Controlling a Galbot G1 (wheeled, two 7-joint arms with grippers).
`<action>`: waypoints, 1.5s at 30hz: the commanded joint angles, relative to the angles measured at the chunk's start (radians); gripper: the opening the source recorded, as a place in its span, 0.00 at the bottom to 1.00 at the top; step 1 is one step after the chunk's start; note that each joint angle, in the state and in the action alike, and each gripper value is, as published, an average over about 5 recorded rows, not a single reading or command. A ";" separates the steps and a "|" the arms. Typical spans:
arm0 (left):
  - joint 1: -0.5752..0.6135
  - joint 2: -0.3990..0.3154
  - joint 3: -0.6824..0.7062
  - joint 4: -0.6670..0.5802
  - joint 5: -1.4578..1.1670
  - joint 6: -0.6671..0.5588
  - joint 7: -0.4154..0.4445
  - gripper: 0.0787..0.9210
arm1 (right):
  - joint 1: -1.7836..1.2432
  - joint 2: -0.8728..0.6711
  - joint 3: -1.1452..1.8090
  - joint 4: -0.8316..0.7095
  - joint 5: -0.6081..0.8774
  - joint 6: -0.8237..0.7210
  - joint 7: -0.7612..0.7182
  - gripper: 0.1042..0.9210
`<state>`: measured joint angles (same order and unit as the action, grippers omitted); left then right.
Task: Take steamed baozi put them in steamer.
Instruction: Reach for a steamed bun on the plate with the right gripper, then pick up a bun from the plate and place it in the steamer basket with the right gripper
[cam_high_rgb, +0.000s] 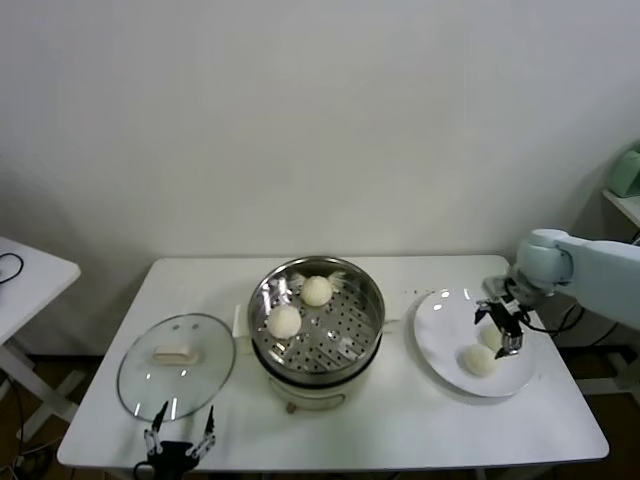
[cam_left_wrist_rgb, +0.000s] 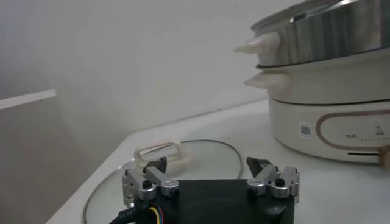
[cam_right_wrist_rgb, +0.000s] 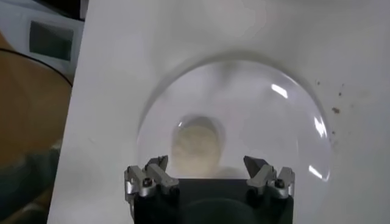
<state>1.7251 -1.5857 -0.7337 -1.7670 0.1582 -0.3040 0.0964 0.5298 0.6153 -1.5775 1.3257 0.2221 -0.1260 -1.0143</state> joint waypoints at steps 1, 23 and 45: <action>0.002 -0.004 -0.002 0.001 0.005 0.000 -0.001 0.88 | -0.150 -0.002 0.113 -0.060 -0.082 0.009 0.001 0.88; -0.004 -0.003 0.001 0.010 0.009 -0.001 0.000 0.88 | -0.249 0.019 0.195 -0.082 -0.124 -0.004 0.027 0.88; 0.002 -0.007 0.005 0.003 0.013 -0.004 -0.003 0.88 | -0.061 0.012 0.114 -0.013 -0.112 0.064 -0.009 0.70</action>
<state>1.7243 -1.5912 -0.7312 -1.7582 0.1690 -0.3093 0.0944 0.3319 0.6274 -1.3991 1.2751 0.0963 -0.1055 -1.0058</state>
